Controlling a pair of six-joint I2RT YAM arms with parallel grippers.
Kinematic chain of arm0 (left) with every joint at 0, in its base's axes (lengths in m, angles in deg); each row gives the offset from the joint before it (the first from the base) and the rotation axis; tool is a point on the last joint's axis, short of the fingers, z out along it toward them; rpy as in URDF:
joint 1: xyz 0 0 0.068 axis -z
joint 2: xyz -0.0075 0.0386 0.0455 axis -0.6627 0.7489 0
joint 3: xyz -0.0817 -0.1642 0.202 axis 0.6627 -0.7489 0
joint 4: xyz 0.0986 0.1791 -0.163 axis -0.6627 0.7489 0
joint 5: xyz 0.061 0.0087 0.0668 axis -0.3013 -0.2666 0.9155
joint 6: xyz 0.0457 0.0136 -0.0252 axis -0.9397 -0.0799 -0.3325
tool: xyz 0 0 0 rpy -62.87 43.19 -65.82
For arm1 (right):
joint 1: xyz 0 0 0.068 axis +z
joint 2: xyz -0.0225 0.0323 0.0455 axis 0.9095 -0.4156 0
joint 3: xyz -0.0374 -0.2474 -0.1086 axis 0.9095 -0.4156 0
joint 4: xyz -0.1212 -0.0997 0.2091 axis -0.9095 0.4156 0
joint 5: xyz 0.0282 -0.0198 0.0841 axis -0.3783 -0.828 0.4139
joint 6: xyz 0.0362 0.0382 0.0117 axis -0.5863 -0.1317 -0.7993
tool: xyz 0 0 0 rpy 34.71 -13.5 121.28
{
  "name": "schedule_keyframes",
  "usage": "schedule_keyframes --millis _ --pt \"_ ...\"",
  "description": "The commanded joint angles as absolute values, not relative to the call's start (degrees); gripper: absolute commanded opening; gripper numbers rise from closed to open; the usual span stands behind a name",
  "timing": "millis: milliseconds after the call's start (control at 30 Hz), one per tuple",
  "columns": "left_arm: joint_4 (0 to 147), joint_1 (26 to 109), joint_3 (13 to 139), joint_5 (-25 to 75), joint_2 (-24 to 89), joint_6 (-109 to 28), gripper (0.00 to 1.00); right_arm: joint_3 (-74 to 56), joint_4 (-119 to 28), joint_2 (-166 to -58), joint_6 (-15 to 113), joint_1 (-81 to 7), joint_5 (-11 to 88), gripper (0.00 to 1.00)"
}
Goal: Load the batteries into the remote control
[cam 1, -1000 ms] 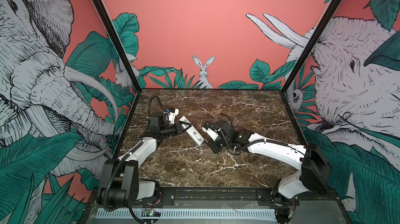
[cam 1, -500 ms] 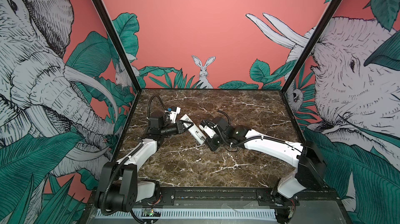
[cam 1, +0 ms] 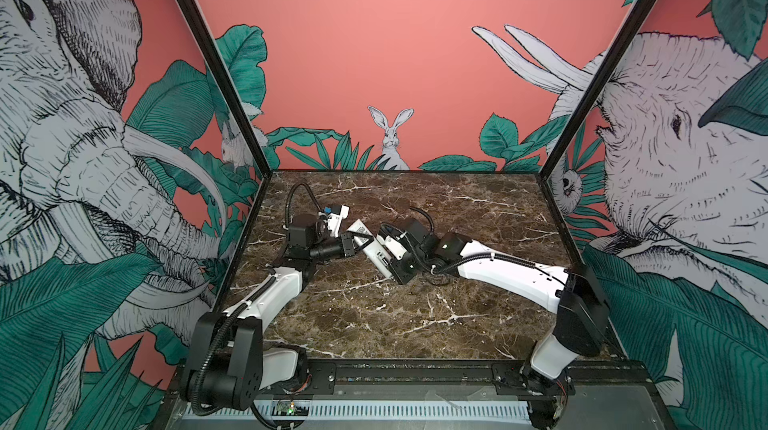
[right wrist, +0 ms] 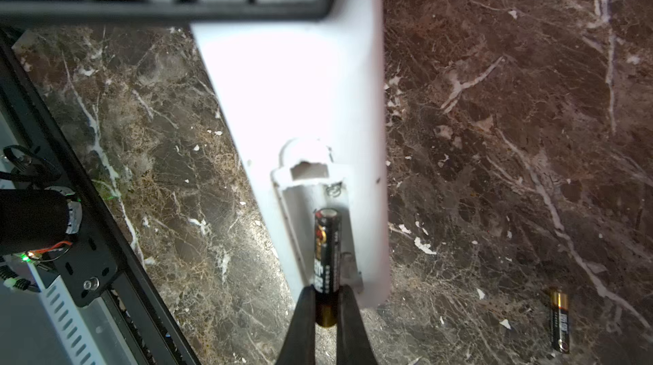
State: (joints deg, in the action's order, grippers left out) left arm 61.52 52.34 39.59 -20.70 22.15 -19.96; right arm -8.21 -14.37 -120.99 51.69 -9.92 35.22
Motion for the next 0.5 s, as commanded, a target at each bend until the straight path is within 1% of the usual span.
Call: schedule_keyframes --millis 0,467 --pt "60.0 52.7 39.4 -22.7 20.0 -19.8 0.0 -6.3 -12.5 -122.5 50.9 -9.5 32.6 0.06" --pt "58.1 52.8 39.4 -24.1 20.6 -17.4 0.0 -2.8 -12.0 -125.0 51.0 -9.5 29.1 0.07"
